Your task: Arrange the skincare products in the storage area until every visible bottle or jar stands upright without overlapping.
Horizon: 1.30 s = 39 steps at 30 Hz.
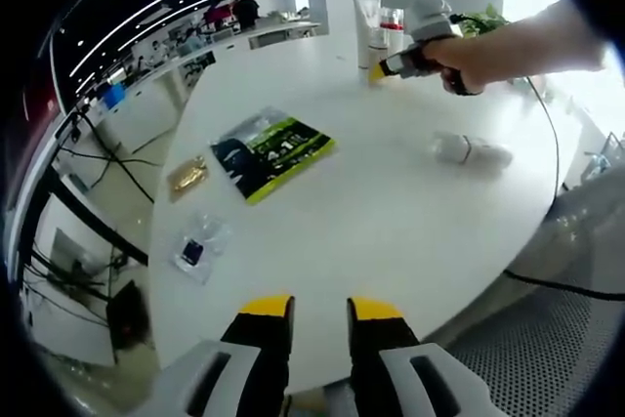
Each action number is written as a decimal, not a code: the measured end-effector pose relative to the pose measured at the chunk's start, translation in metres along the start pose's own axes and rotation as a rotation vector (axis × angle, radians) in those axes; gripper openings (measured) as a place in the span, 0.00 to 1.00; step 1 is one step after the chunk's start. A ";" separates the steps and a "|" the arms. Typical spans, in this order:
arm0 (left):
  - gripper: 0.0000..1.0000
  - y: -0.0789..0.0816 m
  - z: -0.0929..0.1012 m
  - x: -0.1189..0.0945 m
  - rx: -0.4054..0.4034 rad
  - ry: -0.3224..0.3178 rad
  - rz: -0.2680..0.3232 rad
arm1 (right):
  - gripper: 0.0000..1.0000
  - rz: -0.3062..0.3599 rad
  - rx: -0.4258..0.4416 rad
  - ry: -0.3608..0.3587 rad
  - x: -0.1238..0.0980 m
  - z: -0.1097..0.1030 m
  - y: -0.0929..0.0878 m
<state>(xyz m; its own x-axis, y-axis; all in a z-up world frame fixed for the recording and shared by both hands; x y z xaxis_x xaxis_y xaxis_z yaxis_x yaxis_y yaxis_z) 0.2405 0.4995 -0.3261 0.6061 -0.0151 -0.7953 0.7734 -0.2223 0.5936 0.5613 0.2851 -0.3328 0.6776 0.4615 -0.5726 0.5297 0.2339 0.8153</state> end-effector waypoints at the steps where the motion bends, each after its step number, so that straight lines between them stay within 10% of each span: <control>1: 0.23 0.000 0.000 0.000 -0.002 0.001 0.000 | 0.24 -0.002 0.003 0.000 0.000 0.001 -0.001; 12: 0.22 0.000 0.000 0.000 -0.001 0.003 -0.001 | 0.29 -0.035 0.038 0.029 -0.009 -0.001 -0.009; 23: 0.23 0.001 0.000 0.000 0.006 0.003 -0.001 | 0.38 -0.131 -0.009 0.293 -0.075 -0.029 -0.042; 39: 0.27 0.002 0.001 -0.003 0.014 0.015 -0.002 | 0.41 -0.249 -0.327 0.542 -0.164 -0.057 -0.101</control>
<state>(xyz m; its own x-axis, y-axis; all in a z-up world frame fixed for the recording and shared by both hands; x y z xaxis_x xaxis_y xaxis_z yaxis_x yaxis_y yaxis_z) 0.2402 0.4981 -0.3229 0.6077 0.0000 -0.7942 0.7718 -0.2357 0.5906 0.3676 0.2347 -0.3168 0.1585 0.7040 -0.6923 0.3974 0.5963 0.6975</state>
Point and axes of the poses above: the point that each gripper's makers call its tool centre point, and the gripper's own axes: x roughly forward along the fingers, z roughly to its right, y roughly out of its top, the point moved 5 cm from there along -x, roughly backward along the fingers, and after that the axes turned 4 degrees about y, right-handed, at the moved point
